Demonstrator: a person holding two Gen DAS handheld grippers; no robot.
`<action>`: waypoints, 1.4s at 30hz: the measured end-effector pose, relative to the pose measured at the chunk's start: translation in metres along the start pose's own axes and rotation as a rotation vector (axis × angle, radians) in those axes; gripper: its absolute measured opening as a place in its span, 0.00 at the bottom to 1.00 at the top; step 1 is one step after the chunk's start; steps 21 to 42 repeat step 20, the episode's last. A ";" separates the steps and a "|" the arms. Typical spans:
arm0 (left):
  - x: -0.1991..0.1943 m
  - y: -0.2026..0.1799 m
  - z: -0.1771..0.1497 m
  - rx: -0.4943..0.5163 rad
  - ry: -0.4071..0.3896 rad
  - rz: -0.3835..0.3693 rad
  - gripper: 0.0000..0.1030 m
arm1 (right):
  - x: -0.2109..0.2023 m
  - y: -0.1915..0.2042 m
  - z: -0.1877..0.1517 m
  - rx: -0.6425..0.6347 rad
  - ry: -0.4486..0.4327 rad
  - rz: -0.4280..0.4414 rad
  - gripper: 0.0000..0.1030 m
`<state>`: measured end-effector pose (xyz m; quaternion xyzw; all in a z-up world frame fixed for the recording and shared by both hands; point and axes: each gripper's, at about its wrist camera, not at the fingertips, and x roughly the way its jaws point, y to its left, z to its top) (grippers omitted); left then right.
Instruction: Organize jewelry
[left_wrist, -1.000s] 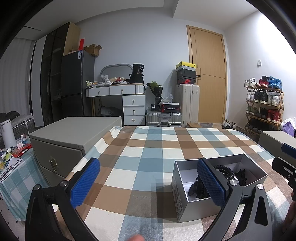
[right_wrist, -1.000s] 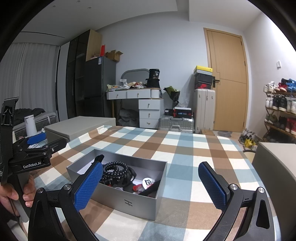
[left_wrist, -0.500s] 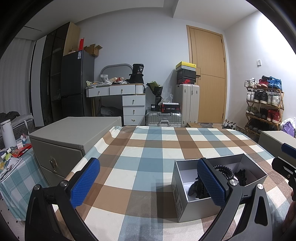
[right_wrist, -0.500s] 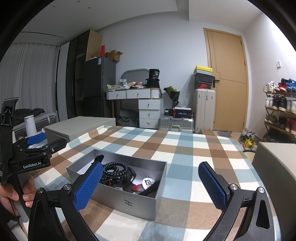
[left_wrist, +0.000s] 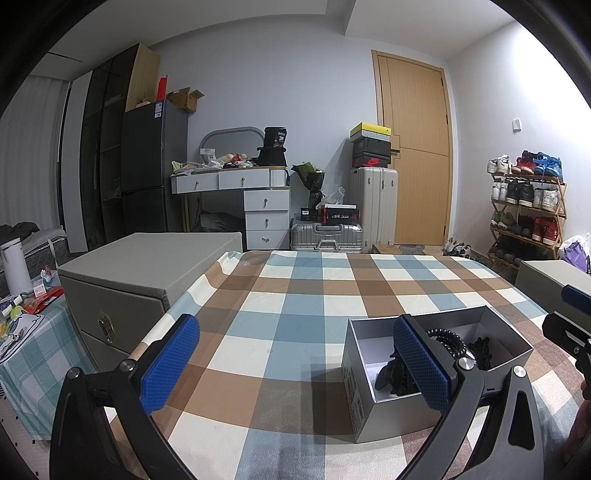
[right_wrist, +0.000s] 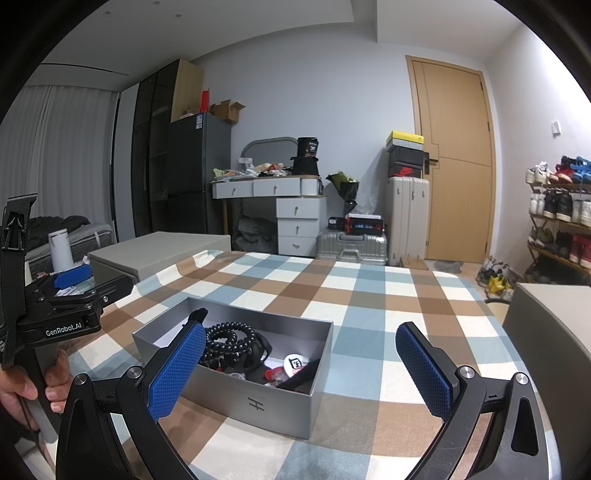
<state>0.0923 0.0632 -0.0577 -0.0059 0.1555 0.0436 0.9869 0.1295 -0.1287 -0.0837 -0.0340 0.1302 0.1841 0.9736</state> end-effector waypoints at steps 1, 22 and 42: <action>0.000 0.000 0.000 0.000 0.000 0.000 0.99 | 0.000 0.000 0.000 0.000 0.000 0.000 1.00; 0.000 0.000 0.001 -0.001 0.000 0.002 0.99 | 0.000 0.000 0.000 0.000 0.000 0.000 1.00; 0.000 0.000 0.001 -0.001 0.000 0.002 0.99 | 0.000 0.000 0.000 0.000 0.000 0.000 1.00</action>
